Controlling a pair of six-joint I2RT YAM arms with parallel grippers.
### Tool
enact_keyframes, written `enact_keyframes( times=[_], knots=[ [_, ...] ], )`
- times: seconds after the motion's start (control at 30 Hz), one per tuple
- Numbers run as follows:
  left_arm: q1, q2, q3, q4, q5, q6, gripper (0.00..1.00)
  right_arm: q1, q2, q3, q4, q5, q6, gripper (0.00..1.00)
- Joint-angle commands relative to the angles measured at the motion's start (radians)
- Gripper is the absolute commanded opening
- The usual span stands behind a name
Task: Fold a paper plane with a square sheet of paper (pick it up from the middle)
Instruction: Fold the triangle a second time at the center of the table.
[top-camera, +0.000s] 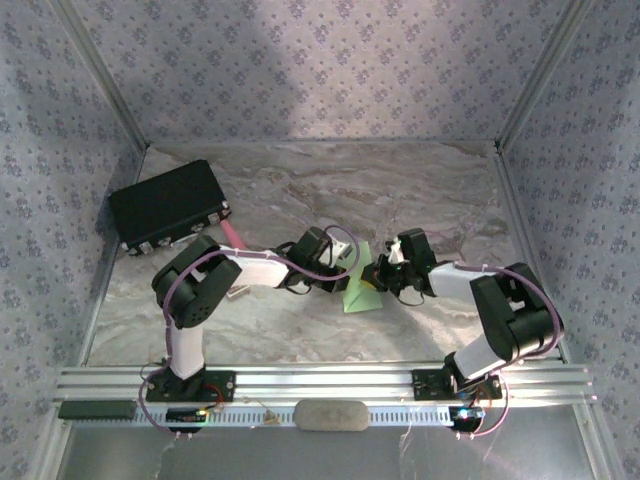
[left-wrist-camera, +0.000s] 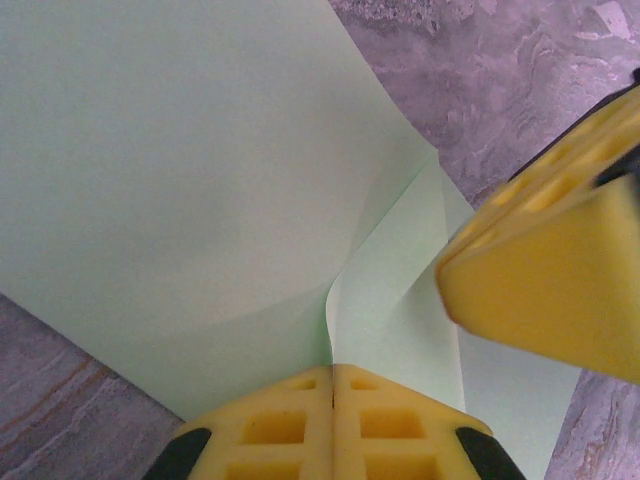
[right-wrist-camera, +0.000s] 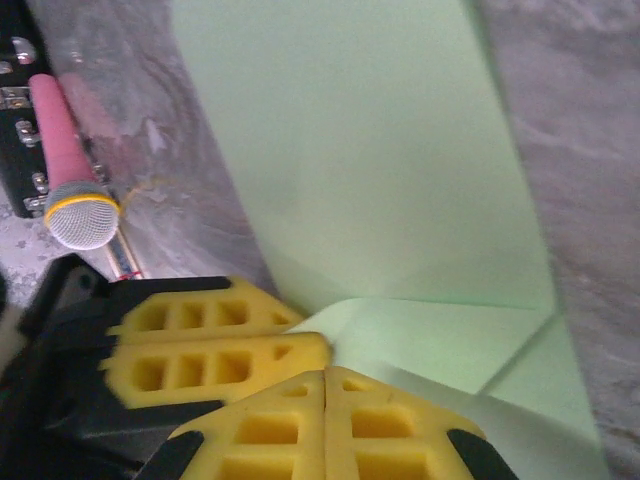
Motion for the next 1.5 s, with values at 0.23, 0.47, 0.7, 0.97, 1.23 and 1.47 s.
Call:
enact_keyframes(
  times=[0.23, 0.47, 0.7, 0.97, 1.23, 1.47],
  knots=[
    [0.007, 0.024, -0.018, -0.047, 0.006, 0.009, 0.00, 0.013, 0.020, -0.010, 0.050, -0.011, 0.037, 0.06],
    [0.008, 0.025, -0.015, -0.056, 0.007, 0.013, 0.00, 0.024, 0.035, 0.003, 0.046, -0.004, 0.045, 0.06],
    [0.009, 0.019, -0.022, -0.047, 0.007, 0.006, 0.01, 0.026, 0.097, -0.069, 0.026, 0.078, 0.030, 0.05],
    [0.026, -0.052, -0.027, -0.044, -0.017, -0.059, 0.18, 0.032, 0.106, -0.089, 0.046, 0.098, 0.039, 0.04],
    [0.043, -0.183, -0.056, -0.076, -0.103, -0.146, 0.26, 0.038, 0.089, -0.092, 0.045, 0.110, 0.061, 0.04],
    [0.051, -0.270, -0.098, -0.075, -0.096, -0.227, 0.26, 0.038, 0.061, -0.107, 0.046, 0.127, 0.085, 0.04]
  ],
)
